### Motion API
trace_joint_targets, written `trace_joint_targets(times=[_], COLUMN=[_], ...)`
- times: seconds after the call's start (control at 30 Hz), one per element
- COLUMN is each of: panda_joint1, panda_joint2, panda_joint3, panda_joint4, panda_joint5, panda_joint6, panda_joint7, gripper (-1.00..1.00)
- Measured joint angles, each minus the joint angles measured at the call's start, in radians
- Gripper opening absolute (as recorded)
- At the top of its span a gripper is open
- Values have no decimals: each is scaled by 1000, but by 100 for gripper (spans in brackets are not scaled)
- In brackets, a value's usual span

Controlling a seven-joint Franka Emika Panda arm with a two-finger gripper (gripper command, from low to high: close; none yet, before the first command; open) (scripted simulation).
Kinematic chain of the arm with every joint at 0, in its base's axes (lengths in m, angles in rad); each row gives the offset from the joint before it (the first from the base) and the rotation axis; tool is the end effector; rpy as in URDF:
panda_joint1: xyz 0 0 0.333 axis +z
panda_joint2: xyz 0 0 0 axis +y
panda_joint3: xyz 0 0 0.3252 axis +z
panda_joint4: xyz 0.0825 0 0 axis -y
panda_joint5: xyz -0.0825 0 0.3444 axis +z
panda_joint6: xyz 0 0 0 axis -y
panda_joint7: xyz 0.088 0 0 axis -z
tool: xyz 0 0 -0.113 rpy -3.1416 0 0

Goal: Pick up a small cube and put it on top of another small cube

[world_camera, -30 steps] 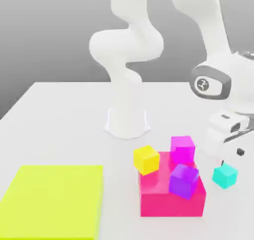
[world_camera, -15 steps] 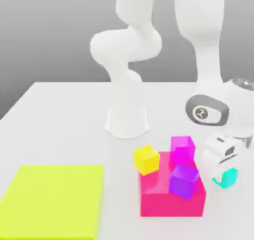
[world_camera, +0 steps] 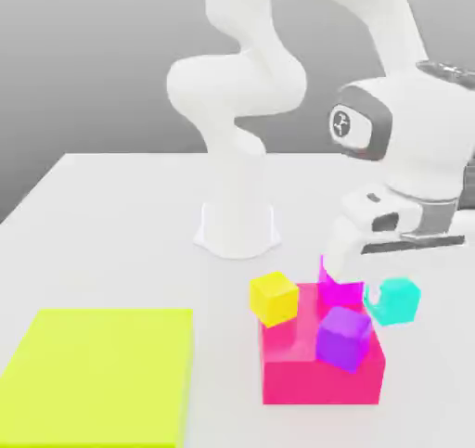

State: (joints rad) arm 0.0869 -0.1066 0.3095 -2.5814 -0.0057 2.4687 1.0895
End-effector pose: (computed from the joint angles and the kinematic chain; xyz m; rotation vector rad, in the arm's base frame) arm 0.3809 0.1586 0.3299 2.9241 -1.0516 0.0249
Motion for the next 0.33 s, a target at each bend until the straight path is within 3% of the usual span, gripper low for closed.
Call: trace_joint_targets(times=[0.07, 0.2, 0.23, 0.33], panda_joint1=[-17, -33, -32, -32], panda_joint2=[-46, 49, 67, 67], panda_joint3=[-36, -44, -45, -45], panda_joint4=[14, -12, -17, -17], panda_joint5=[53, 31, 25, 25], panda_joint6=[-52, 69, 91, 91], panda_joint7=[-16, 8, 13, 13], gripper=[-100, -100, 100, 100])
